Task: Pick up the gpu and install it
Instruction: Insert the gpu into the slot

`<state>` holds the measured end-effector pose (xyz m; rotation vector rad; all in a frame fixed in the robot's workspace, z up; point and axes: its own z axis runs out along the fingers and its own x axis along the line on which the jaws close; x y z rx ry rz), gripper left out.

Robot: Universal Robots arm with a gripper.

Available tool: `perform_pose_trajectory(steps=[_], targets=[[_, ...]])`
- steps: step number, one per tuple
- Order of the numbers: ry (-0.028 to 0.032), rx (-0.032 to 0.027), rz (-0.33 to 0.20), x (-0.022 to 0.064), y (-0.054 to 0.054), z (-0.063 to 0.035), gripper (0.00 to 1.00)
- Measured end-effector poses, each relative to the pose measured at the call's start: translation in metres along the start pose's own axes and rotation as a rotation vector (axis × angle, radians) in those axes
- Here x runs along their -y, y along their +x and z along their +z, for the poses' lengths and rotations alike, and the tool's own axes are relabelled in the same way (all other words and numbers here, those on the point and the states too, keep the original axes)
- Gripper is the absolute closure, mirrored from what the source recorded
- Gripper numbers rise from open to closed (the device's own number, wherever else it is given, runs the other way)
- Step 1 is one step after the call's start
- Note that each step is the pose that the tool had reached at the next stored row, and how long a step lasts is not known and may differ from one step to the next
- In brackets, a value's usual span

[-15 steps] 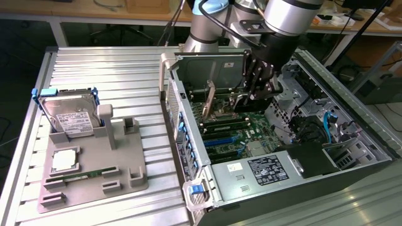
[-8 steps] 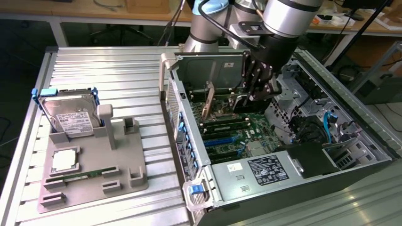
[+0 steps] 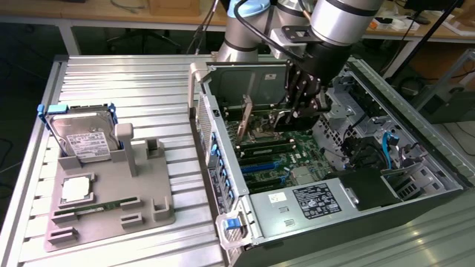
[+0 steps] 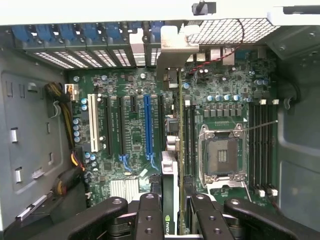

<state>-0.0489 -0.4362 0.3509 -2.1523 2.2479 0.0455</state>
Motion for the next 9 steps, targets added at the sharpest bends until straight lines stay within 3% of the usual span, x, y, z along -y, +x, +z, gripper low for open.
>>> perform_pose_trajectory(steps=[2, 9], targets=[[-0.0001, 0.0042, 0.0, 0.0, 0.0, 0.0002, 0.73], [-0.0003, 0.0042, 0.0, 0.0, 0.0001, 0.0019, 0.73]])
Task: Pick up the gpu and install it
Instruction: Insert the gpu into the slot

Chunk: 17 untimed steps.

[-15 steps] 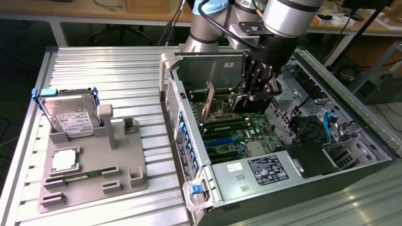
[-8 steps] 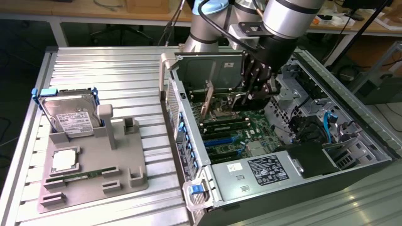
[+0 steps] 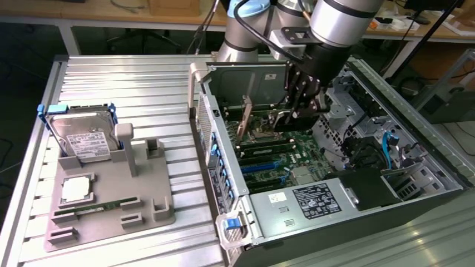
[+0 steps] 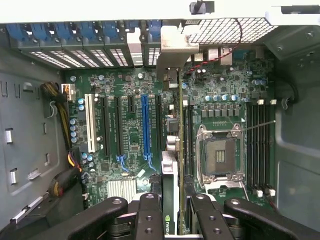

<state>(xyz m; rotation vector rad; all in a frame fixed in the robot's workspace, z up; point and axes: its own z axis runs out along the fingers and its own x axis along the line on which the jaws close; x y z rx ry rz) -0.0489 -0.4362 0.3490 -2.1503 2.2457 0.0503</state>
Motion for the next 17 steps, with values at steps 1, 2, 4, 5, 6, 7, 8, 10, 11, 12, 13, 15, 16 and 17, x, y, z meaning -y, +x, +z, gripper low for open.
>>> perform_pose_trajectory(steps=[1, 2, 4, 5, 6, 7, 8, 10, 11, 12, 13, 15, 16, 17], targets=[[0.0001, 0.0001, 0.0, 0.0, 0.0, 0.0003, 0.73], [0.0001, 0.0001, 0.0, 0.0, 0.0, 0.0005, 0.73], [0.0001, 0.0002, 0.0, 0.0, 0.0, 0.001, 0.73], [0.0001, 0.0001, 0.0, 0.0, 0.0001, 0.0012, 0.73], [0.0, 0.0001, 0.0, 0.0, 0.0001, 0.0015, 0.73], [0.0001, 0.0001, 0.0, 0.0, 0.0001, 0.0017, 0.73], [0.0001, 0.0001, 0.0, 0.0, 0.0001, 0.0019, 0.73], [0.0001, 0.0002, 0.0, 0.0, 0.0001, 0.0023, 0.73], [0.0001, 0.0002, 0.0, 0.0, 0.0001, 0.0027, 0.73], [0.0001, 0.0002, 0.0, 0.0, 0.0001, 0.0029, 0.73], [0.0001, 0.0001, 0.0, 0.0, 0.0001, 0.003, 0.73], [0.0001, 0.0001, 0.0, 0.0, 0.0001, 0.0033, 0.73], [0.0001, 0.0001, 0.0, 0.0, 0.0001, 0.0035, 0.73], [0.0001, 0.0002, 0.0, 0.0, 0.0001, 0.0037, 0.73]])
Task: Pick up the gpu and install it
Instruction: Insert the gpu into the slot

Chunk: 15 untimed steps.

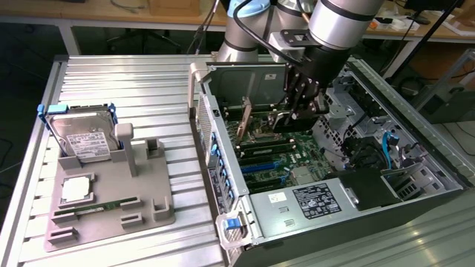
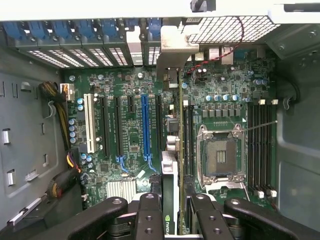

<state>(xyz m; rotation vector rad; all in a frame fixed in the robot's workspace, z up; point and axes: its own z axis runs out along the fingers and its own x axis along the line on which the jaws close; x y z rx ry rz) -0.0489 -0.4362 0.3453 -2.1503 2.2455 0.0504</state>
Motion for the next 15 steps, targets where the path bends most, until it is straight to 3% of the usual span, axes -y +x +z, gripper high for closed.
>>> perform_pose_trajectory(steps=[15], targets=[[0.0, 0.0, -0.004, 0.0, 0.0002, 0.003, 0.73]])
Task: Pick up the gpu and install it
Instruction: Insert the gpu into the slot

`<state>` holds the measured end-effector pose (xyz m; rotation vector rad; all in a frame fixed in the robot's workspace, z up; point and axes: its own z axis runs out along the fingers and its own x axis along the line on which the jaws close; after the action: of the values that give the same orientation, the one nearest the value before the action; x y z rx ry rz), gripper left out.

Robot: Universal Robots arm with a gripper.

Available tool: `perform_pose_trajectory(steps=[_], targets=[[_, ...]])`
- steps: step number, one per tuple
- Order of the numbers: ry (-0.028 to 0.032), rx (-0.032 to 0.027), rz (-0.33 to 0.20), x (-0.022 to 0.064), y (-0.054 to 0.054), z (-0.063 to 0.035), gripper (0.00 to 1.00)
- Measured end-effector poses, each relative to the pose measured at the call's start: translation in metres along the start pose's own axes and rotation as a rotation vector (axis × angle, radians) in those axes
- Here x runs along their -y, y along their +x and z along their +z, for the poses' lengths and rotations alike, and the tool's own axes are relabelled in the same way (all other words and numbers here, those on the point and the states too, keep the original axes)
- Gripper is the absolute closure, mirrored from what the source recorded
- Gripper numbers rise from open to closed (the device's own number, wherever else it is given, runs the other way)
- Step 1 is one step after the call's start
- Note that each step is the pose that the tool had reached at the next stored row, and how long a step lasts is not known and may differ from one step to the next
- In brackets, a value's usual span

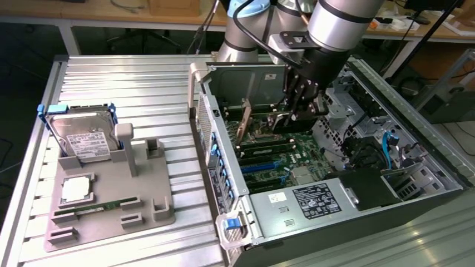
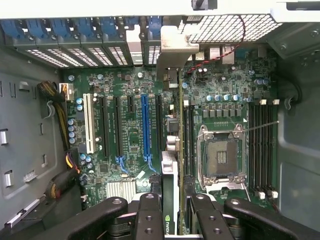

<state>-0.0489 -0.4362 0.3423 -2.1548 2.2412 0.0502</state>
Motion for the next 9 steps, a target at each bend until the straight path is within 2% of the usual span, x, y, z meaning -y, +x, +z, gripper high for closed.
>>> perform_pose_trajectory(steps=[9], targets=[[-0.001, 0.0, -0.02, 0.0, 0.0, 0.0009, 0.73]])
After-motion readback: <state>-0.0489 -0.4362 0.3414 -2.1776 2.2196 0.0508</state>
